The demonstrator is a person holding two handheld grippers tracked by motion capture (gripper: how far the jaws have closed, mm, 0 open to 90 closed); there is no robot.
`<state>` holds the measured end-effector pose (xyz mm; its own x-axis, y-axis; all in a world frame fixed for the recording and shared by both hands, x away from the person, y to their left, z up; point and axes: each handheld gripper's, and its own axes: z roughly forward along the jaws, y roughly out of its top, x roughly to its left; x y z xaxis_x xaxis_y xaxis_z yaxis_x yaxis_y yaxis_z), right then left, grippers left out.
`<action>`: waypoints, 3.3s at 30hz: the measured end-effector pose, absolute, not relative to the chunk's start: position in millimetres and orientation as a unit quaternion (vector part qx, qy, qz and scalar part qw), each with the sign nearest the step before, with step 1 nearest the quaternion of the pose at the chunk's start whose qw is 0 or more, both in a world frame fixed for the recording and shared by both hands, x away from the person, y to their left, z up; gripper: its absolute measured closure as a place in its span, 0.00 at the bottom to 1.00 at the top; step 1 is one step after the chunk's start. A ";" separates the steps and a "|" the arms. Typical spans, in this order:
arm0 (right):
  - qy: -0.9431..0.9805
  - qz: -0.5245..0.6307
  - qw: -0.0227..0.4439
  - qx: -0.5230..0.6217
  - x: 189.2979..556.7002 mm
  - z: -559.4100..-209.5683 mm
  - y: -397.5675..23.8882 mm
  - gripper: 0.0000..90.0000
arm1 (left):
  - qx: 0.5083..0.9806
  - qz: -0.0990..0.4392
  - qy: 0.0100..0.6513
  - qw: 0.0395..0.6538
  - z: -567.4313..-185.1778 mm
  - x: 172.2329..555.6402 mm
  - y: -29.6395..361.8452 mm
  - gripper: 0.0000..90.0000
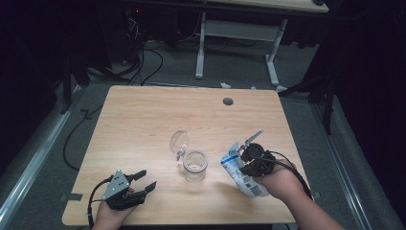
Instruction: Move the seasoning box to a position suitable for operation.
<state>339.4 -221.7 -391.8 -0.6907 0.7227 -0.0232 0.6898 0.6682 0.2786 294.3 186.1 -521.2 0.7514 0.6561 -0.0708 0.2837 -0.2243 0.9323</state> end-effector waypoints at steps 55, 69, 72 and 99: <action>0.923 0.076 0.039 0.376 339.9 -381.0 -215.7 1.00 | 0.795 0.116 0.175 0.569 -498.0 281.9 33.6 0.52; 0.925 0.071 0.048 0.370 335.3 -363.4 -191.9 1.00 | 0.801 0.094 0.163 0.568 -510.8 275.2 22.6 0.45; 0.927 0.069 0.051 0.366 333.3 -359.2 -185.0 1.00 | 0.801 0.091 0.160 0.569 -512.4 273.0 21.4 0.44; 0.936 0.070 0.057 0.340 347.7 -345.9 -148.9 1.00 | 0.798 0.097 0.167 0.571 -512.6 274.6 28.6 0.44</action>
